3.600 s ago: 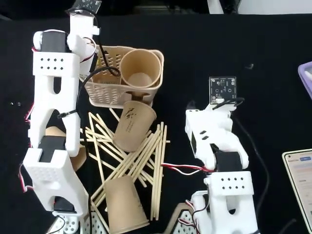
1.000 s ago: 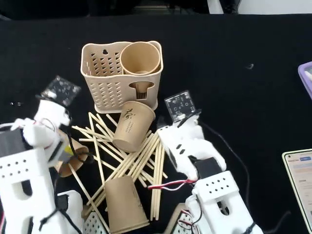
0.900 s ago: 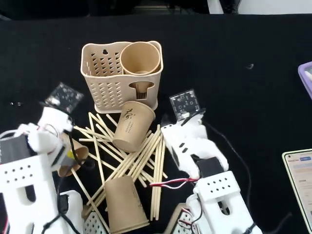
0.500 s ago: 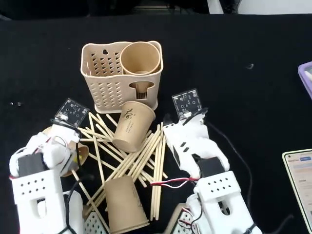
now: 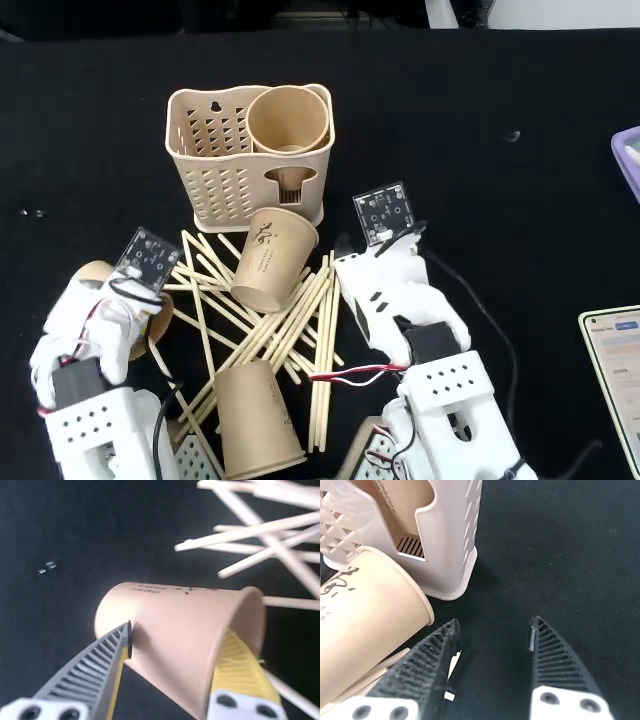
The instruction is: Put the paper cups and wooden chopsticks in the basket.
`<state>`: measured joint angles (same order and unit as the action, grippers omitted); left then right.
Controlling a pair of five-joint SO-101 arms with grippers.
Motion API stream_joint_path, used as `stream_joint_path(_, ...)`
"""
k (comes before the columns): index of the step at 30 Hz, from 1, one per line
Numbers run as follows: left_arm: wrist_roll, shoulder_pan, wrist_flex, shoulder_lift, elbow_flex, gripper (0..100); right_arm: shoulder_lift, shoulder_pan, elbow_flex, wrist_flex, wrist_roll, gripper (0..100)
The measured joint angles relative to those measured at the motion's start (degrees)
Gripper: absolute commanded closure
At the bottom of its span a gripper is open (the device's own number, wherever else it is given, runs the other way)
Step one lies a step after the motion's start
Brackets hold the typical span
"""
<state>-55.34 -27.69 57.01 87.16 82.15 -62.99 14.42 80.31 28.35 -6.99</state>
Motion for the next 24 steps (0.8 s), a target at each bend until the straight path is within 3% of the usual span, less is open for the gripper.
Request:
stream_joint_path(2,-0.18,-2.11,-0.09,2.29,0.53,77,0.0,0.0,0.0,0.0,0.0,77.1)
stream_joint_path(6,-0.26,-5.19,-0.09,8.44,0.79,98,0.0,0.0,0.0,0.0,0.0,77.1)
stream_joint_path(8,0.88,-5.71,-0.09,10.73,0.79,94,0.0,0.0,0.0,0.0,0.0,77.1)
stream_joint_path(14,1.85,-5.98,5.36,14.07,-0.26,97,0.0,0.0,0.0,0.0,0.0,77.2)
stream_joint_path(24,4.22,-3.87,19.96,13.45,-17.41,97,0.0,0.0,0.0,0.0,0.0,77.2)
